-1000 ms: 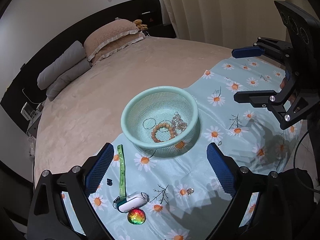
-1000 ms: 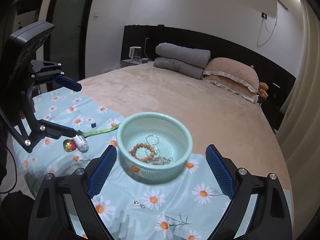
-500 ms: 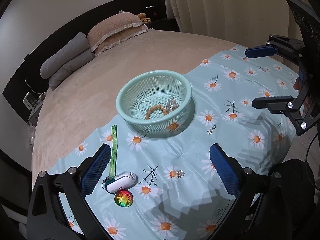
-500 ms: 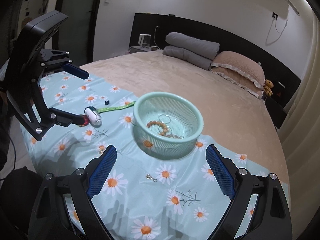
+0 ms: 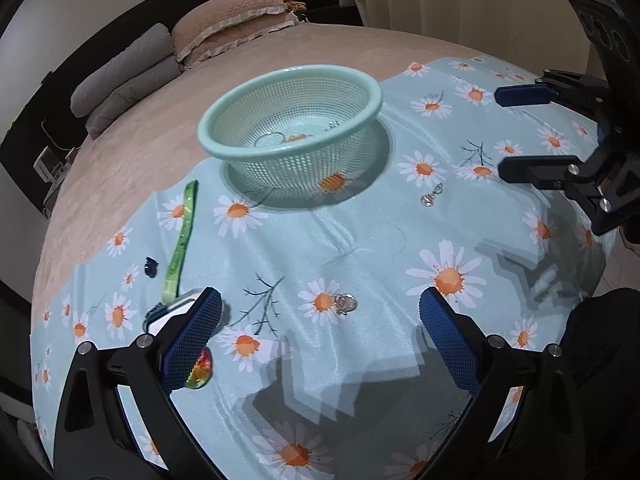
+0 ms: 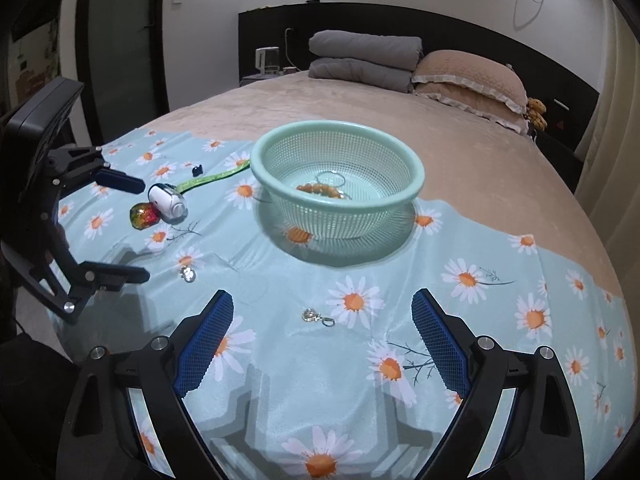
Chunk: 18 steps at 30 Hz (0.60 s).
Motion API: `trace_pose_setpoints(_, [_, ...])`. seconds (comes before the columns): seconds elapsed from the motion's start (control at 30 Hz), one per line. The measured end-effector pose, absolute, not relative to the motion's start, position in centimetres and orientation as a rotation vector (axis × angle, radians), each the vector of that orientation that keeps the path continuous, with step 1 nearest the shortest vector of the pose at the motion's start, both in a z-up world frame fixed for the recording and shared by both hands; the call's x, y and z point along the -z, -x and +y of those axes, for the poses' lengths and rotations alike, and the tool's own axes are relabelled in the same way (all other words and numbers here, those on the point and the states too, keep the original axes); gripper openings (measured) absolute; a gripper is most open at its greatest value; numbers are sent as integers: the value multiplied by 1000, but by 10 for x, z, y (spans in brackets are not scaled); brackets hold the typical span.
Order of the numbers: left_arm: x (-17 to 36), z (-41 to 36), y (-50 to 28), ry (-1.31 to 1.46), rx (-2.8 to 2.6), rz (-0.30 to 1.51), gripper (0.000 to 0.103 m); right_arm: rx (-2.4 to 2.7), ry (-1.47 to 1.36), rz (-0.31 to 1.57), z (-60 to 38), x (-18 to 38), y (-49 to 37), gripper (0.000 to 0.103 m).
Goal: Organize jewelry
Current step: 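Move both open tools back toward the remaining silver pendants on the cloth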
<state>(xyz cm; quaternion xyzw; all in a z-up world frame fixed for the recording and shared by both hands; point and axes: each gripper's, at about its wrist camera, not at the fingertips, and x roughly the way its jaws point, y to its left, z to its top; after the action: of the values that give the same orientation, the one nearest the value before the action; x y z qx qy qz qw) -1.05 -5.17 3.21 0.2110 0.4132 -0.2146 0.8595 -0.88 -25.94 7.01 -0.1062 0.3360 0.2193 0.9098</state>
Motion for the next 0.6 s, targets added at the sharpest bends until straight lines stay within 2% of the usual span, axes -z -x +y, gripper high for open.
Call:
trace_pose_setpoints(0.3, [-6, -61, 5, -478, 506, 798, 97, -442, 178, 703, -258, -24, -14, 84])
trace_pose_setpoints(0.43, [6, -56, -7, -440, 503, 799, 97, -449, 155, 784, -250, 4, -29, 69])
trace_pose_setpoints(0.6, [27, -47, -19, -332, 529, 834, 96, -461, 155, 829, -245, 15, -34, 69])
